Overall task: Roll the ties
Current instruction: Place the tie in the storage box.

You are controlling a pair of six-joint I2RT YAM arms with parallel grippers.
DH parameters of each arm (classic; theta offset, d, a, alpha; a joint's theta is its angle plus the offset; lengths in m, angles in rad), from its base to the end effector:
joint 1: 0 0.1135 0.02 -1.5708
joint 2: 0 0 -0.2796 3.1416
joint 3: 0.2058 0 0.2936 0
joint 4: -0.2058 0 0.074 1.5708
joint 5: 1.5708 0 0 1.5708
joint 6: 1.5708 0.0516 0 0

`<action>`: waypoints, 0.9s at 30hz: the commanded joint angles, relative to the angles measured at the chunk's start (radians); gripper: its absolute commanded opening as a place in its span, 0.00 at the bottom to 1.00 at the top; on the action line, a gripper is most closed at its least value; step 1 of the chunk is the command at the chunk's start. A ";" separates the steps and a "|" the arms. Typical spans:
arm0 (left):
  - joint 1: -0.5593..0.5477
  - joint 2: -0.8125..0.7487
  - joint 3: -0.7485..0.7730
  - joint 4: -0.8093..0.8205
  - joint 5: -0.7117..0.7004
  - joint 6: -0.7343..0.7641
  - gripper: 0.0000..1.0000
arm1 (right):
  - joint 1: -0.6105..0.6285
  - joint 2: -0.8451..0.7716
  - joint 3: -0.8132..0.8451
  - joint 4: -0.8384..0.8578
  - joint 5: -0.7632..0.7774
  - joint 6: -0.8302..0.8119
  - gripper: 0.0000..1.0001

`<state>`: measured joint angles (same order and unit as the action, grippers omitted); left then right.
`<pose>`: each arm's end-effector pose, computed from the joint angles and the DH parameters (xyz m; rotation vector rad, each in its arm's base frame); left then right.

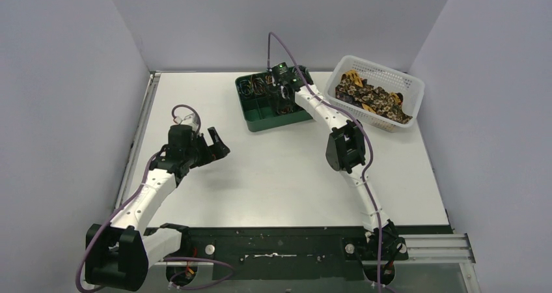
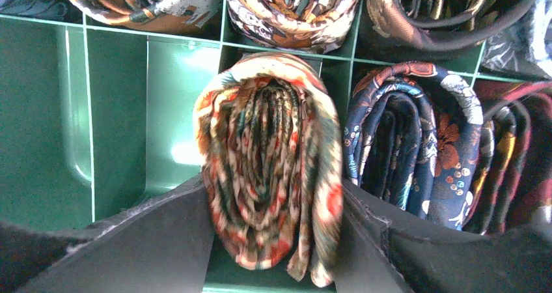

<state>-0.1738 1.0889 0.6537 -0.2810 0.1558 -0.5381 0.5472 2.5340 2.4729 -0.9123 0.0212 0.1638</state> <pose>0.2651 -0.0547 0.2124 -0.3415 2.3125 -0.5416 0.5221 0.3168 0.2116 -0.4801 2.5178 0.2492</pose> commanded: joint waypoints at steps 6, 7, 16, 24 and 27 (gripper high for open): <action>0.007 0.001 0.030 0.034 0.030 0.011 0.97 | 0.005 -0.002 0.005 0.005 0.011 -0.009 0.65; 0.007 0.001 0.030 0.034 0.030 0.011 0.97 | 0.005 -0.006 0.001 0.011 0.006 -0.008 0.65; 0.008 -0.008 0.031 0.022 0.025 0.013 0.97 | 0.007 -0.073 -0.011 0.047 -0.012 0.003 0.67; 0.007 -0.010 0.034 0.017 0.026 0.012 0.97 | 0.008 -0.093 -0.035 0.053 0.024 0.004 0.42; 0.007 -0.007 0.031 0.017 0.030 0.010 0.97 | 0.011 -0.087 -0.045 0.049 0.039 0.005 0.44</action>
<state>-0.1738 1.0920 0.6537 -0.2813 0.1635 -0.5381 0.5480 2.5095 2.4470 -0.8646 0.0452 0.1642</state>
